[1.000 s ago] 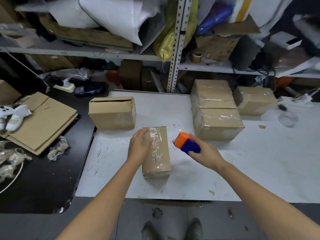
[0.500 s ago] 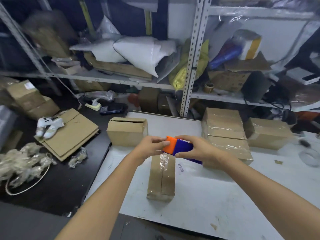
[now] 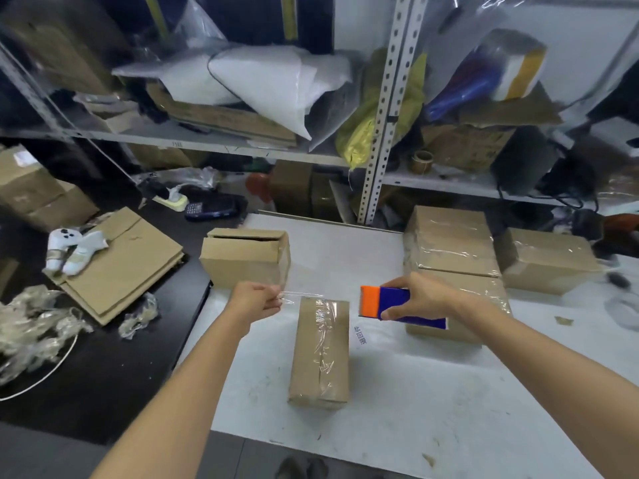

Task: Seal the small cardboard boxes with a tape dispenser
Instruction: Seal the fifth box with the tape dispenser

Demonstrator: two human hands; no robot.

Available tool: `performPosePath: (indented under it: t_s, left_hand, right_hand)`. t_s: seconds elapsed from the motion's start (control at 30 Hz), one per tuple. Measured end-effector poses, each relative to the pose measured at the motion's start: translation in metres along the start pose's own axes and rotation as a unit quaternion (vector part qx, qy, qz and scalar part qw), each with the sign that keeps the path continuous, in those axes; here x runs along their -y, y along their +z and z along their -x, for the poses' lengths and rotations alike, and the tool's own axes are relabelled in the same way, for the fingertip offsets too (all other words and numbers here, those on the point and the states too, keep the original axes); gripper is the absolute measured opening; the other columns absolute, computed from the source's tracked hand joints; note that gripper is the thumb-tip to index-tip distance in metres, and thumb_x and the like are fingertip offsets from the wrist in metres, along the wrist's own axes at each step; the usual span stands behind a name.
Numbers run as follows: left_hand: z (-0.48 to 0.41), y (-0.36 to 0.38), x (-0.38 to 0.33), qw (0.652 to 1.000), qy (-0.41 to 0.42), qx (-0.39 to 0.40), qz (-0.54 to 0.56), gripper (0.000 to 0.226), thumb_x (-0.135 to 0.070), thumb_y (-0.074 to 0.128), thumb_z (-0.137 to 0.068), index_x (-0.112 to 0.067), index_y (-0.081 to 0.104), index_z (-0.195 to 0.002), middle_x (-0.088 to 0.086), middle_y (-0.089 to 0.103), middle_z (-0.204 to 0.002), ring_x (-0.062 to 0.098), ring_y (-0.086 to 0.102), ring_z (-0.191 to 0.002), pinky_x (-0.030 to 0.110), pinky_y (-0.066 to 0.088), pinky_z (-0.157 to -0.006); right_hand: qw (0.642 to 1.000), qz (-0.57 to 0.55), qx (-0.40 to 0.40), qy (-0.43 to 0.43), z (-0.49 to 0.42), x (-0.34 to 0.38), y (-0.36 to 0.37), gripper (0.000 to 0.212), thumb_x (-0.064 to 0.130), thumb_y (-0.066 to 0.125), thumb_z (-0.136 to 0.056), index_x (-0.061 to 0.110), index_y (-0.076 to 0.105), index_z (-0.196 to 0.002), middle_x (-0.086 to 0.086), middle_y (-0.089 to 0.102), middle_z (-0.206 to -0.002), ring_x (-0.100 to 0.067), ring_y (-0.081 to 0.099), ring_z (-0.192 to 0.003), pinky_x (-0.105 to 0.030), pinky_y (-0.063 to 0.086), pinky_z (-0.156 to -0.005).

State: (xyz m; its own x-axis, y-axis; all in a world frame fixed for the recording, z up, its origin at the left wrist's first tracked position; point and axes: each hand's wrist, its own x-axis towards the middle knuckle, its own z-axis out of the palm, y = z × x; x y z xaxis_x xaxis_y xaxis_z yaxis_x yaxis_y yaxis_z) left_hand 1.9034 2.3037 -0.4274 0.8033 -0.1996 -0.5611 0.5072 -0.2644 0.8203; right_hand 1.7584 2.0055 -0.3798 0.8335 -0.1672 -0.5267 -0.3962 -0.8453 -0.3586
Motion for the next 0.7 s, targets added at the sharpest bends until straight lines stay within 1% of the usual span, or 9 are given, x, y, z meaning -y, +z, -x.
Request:
performPosePath:
  t_s: [0.07,0.23,0.37,0.47,0.53,0.6,0.63,0.67,0.7]
  left_hand:
    - [-0.007,0.001,0.007,1.0,-0.013,0.005,0.009,0.008,-0.002,0.064,-0.092,0.003,0.066,-0.087,0.014,0.063,-0.081,0.019,0.063,-0.068,0.02,0.059,-0.058]
    - [-0.028,0.002,0.012,0.999,-0.041,0.006,0.026,0.012,0.003,0.059,-0.092,-0.001,0.066,-0.082,0.013,0.067,-0.083,0.019,0.065,-0.071,0.02,0.059,-0.062]
    - [-0.045,0.01,0.028,0.999,-0.048,0.007,0.003,0.012,0.003,0.062,-0.089,0.0,0.063,-0.078,0.014,0.057,-0.082,0.026,0.052,-0.073,0.019,0.054,-0.058]
    - [-0.058,0.019,0.051,0.998,-0.058,-0.001,-0.018,0.014,-0.007,0.07,-0.088,-0.004,0.064,-0.076,0.013,0.056,-0.081,0.024,0.051,-0.071,0.03,0.052,-0.068]
    - [-0.062,0.027,0.064,0.997,-0.052,-0.007,-0.049,0.018,-0.019,0.071,-0.088,-0.008,0.068,-0.074,0.011,0.066,-0.085,0.024,0.06,-0.077,0.035,0.057,-0.079]
    - [-0.061,0.033,0.072,0.994,-0.038,-0.02,-0.101,0.015,-0.03,0.067,-0.092,-0.018,0.074,-0.09,0.007,0.072,-0.105,0.025,0.065,-0.101,0.042,0.057,-0.09]
    - [-0.06,0.035,0.074,0.991,-0.038,-0.021,-0.128,0.027,-0.038,0.065,-0.092,-0.019,0.071,-0.111,0.005,0.068,-0.12,0.026,0.061,-0.114,0.043,0.055,-0.093]
    - [-0.058,0.035,0.075,0.988,-0.054,-0.015,-0.147,0.053,-0.046,0.063,-0.092,-0.019,0.056,-0.137,0.005,0.059,-0.135,0.027,0.056,-0.122,0.041,0.055,-0.092]
    - [-0.057,0.034,0.077,0.985,-0.072,-0.013,-0.156,0.075,-0.052,0.062,-0.091,-0.02,0.033,-0.153,0.006,0.05,-0.143,0.029,0.053,-0.125,0.039,0.056,-0.089]
  right_hand:
    - [1.0,0.006,-0.001,0.012,-0.009,-0.002,0.006,0.075,0.07,0.073,-0.07,0.036,0.053,-0.134,0.014,0.064,-0.113,-0.014,0.061,-0.096,-0.031,0.056,-0.079]
    - [0.999,0.007,0.024,0.037,-0.034,0.006,0.016,0.074,0.071,0.073,-0.069,0.034,0.057,-0.132,0.009,0.066,-0.114,-0.017,0.062,-0.096,-0.032,0.055,-0.079]
    - [0.997,0.021,0.049,0.053,-0.05,0.008,0.02,0.066,0.069,0.074,-0.069,0.033,0.063,-0.123,0.009,0.067,-0.102,-0.015,0.063,-0.087,-0.034,0.055,-0.077]
    - [0.997,0.014,0.055,0.06,-0.06,0.008,0.025,0.069,0.071,0.074,-0.067,0.034,0.063,-0.123,0.008,0.067,-0.103,-0.017,0.063,-0.088,-0.036,0.056,-0.079]
    - [0.997,0.007,0.056,0.058,-0.063,0.009,0.026,0.072,0.074,0.073,-0.066,0.036,0.061,-0.126,0.009,0.066,-0.105,-0.017,0.063,-0.09,-0.037,0.057,-0.08]
    - [0.996,0.001,0.06,0.06,-0.064,0.012,0.026,0.069,0.073,0.073,-0.067,0.036,0.061,-0.125,0.009,0.066,-0.105,-0.017,0.063,-0.089,-0.036,0.056,-0.08]
    - [0.996,0.0,0.062,0.062,-0.063,0.013,0.026,0.067,0.071,0.073,-0.069,0.036,0.061,-0.125,0.009,0.066,-0.105,-0.017,0.063,-0.09,-0.035,0.056,-0.08]
    - [0.996,-0.001,0.061,0.063,-0.061,0.013,0.027,0.067,0.07,0.073,-0.07,0.036,0.06,-0.126,0.008,0.066,-0.106,-0.018,0.063,-0.09,-0.034,0.056,-0.079]
    - [0.996,-0.004,0.058,0.064,-0.06,0.013,0.028,0.068,0.07,0.073,-0.07,0.034,0.06,-0.127,0.008,0.065,-0.107,-0.018,0.063,-0.091,-0.033,0.055,-0.078]
